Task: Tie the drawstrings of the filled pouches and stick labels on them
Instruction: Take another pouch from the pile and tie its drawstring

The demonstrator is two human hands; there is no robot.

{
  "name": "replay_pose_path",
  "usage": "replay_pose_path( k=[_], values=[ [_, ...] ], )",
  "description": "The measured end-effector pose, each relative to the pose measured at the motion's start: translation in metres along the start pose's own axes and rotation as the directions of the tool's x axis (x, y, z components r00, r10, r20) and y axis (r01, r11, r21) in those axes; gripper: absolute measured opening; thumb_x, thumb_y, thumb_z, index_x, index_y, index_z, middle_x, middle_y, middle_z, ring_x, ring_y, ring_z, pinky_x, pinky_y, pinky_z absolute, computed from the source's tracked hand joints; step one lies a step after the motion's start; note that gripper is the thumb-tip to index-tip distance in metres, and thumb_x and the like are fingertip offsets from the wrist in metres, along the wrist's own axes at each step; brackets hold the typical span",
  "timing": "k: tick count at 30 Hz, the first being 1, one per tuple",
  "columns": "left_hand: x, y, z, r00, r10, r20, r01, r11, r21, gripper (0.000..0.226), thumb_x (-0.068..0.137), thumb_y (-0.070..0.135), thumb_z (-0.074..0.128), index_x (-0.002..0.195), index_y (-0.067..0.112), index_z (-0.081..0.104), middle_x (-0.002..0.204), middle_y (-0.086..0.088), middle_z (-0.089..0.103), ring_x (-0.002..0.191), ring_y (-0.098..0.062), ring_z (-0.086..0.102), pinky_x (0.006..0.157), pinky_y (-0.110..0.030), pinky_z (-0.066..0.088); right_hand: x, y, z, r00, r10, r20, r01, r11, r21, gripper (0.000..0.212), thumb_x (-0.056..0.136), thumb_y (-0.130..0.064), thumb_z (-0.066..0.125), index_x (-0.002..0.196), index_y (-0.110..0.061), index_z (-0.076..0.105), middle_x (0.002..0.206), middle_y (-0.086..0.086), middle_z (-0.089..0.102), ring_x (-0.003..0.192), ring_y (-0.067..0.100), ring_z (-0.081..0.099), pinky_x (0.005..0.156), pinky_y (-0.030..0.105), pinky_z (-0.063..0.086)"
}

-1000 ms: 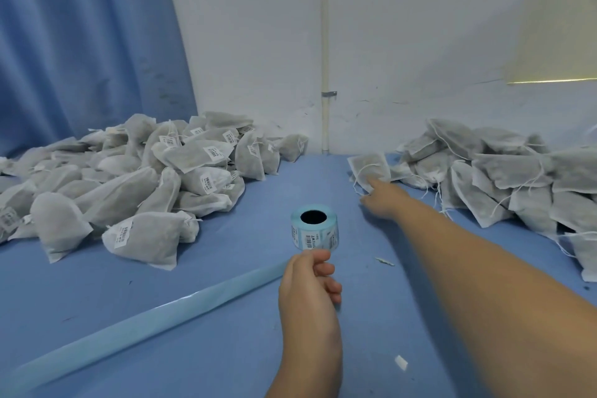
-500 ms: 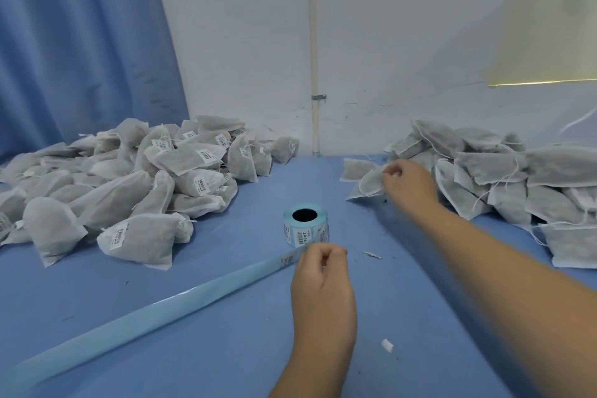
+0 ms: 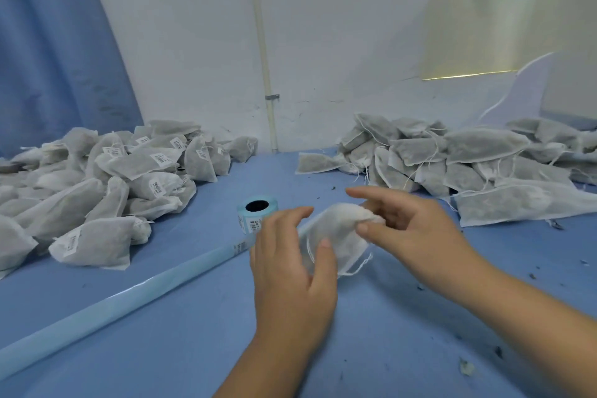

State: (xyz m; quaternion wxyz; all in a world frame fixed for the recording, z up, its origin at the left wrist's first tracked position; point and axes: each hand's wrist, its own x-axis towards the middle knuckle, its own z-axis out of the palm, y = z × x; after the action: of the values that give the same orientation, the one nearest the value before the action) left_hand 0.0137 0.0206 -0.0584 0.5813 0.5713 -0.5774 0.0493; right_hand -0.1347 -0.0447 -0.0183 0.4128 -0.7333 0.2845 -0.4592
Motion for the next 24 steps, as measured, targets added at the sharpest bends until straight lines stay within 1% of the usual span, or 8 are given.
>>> replay_pose_path(
  k=[3,6,8,10,14,17,21,24],
  values=[
    [-0.007,0.006,0.001,0.988,0.105,0.111,-0.111,0.993,0.041,0.046,0.084,0.045,0.045,0.122,0.023,0.057,0.112,0.023,0.052,0.108,0.006,0.046,0.093,-0.032,0.037,-0.02,-0.004,0.002,0.997,0.036,0.071,-0.044,0.993,0.111,0.049,0.082,0.01,0.066,0.113,-0.029,0.066,0.093,-0.005,0.074,0.082,0.006,0.068,0.075,0.014,0.051],
    [-0.01,0.007,0.003,0.987,0.074,0.142,-0.077,0.997,0.022,0.039,0.083,0.046,0.05,0.119,0.031,0.056,0.102,0.029,0.052,0.1,0.021,0.041,0.09,-0.034,0.043,-0.022,-0.001,0.002,0.99,0.118,0.072,-0.128,0.98,0.15,0.049,0.081,0.008,0.067,0.117,-0.024,0.062,0.092,0.001,0.075,0.082,0.01,0.069,0.076,0.016,0.053],
    [-0.008,0.006,0.003,0.991,0.053,0.123,-0.058,0.998,0.034,0.029,0.084,0.034,0.055,0.113,0.037,0.052,0.101,0.03,0.052,0.097,0.017,0.044,0.091,-0.039,0.045,-0.021,0.001,0.0,0.976,0.197,0.091,-0.208,0.969,0.133,0.045,0.08,0.007,0.068,0.118,-0.017,0.062,0.084,0.004,0.075,0.073,0.012,0.068,0.069,0.019,0.054],
    [-0.007,0.003,0.002,0.994,0.051,0.097,-0.056,0.997,0.053,0.028,0.083,0.022,0.056,0.109,0.03,0.059,0.101,0.025,0.054,0.096,0.008,0.048,0.089,-0.04,0.046,-0.02,0.003,-0.005,0.955,0.263,0.135,-0.275,0.958,0.083,0.035,0.081,0.007,0.068,0.112,-0.008,0.066,0.075,0.005,0.074,0.058,0.012,0.063,0.057,0.019,0.05],
    [-0.004,-0.002,-0.001,0.994,0.07,0.089,-0.081,0.989,0.124,0.03,0.085,0.011,0.053,0.11,0.019,0.067,0.098,0.012,0.056,0.089,0.0,0.05,0.08,-0.013,0.039,-0.02,0.005,-0.018,0.891,0.377,0.253,-0.387,0.922,-0.012,0.018,0.087,0.001,0.062,0.096,-0.011,0.072,0.082,0.004,0.076,0.048,0.01,0.054,0.05,0.018,0.045],
    [-0.002,-0.002,-0.002,0.983,0.119,0.14,-0.144,0.972,0.185,0.036,0.081,0.002,0.052,0.111,0.014,0.069,0.1,0.007,0.055,0.08,-0.004,0.048,0.076,-0.005,0.035,-0.019,0.006,-0.023,0.86,0.395,0.324,-0.418,0.908,0.004,0.02,0.09,-0.006,0.059,0.087,-0.014,0.076,0.078,0.003,0.074,0.047,0.01,0.045,0.049,0.018,0.038],
    [-0.003,0.001,-0.001,0.957,0.182,0.225,-0.225,0.957,0.184,0.052,0.071,-0.009,0.049,0.116,0.009,0.067,0.106,0.009,0.056,0.094,-0.004,0.051,0.085,0.002,0.031,-0.017,0.008,-0.023,0.838,0.391,0.38,-0.473,0.868,0.15,0.021,0.086,-0.004,0.058,0.077,-0.011,0.076,0.056,0.002,0.053,0.05,0.012,0.037,0.05,0.02,0.033],
    [-0.007,0.005,0.0,0.931,0.227,0.286,-0.271,0.955,0.124,0.046,0.071,-0.009,0.051,0.107,0.011,0.071,0.096,0.01,0.065,0.083,0.004,0.051,0.08,0.004,0.031,-0.014,0.007,-0.024,0.834,0.362,0.417,-0.508,0.8,0.32,0.013,0.073,-0.006,0.061,0.071,-0.007,0.073,0.05,0.001,0.039,0.051,0.013,0.034,0.048,0.021,0.033]
  ],
)
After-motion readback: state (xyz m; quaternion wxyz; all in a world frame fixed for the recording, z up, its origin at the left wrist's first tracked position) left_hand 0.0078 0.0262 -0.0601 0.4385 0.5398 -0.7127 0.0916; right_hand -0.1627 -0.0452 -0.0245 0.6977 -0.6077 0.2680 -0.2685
